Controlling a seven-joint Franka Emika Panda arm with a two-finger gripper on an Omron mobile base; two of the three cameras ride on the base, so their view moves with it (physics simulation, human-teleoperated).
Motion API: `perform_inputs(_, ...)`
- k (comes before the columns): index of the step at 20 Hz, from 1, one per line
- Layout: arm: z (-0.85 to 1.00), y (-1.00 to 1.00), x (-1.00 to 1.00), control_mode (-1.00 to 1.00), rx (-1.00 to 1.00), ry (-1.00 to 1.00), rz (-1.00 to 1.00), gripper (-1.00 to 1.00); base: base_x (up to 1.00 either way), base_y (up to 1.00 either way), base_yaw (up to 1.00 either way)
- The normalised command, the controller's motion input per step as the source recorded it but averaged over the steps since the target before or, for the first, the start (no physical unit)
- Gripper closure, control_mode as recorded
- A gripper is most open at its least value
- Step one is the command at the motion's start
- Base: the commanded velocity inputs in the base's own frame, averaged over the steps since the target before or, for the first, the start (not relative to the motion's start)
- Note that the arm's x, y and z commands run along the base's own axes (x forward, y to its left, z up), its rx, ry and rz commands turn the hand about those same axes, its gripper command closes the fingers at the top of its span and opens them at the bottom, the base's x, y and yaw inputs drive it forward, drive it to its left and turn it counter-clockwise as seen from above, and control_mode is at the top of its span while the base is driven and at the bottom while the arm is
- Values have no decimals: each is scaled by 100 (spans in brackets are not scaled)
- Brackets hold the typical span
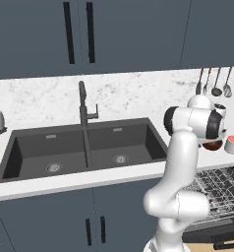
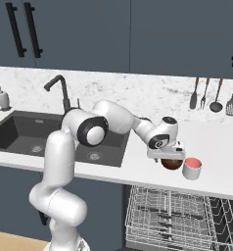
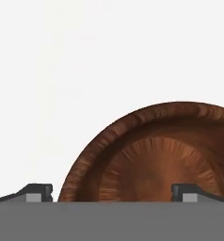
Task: Pick up the cup and bowl from the counter, place them in the dishwasher, and close the dishwasher door.
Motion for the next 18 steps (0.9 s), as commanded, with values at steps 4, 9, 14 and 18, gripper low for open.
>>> perform_inputs(4,-7,0,0,-100,0,1,0,-100,0,0,0)
perform_inputs(9,0,0,0,-100,0,3,0,100,0,0,0)
perform_inputs(14,0,0,0,-100,0,1,0,100,0,0,0)
perform_inputs(18,0,0,-7,-100,0,0,0,100,0,0,0)
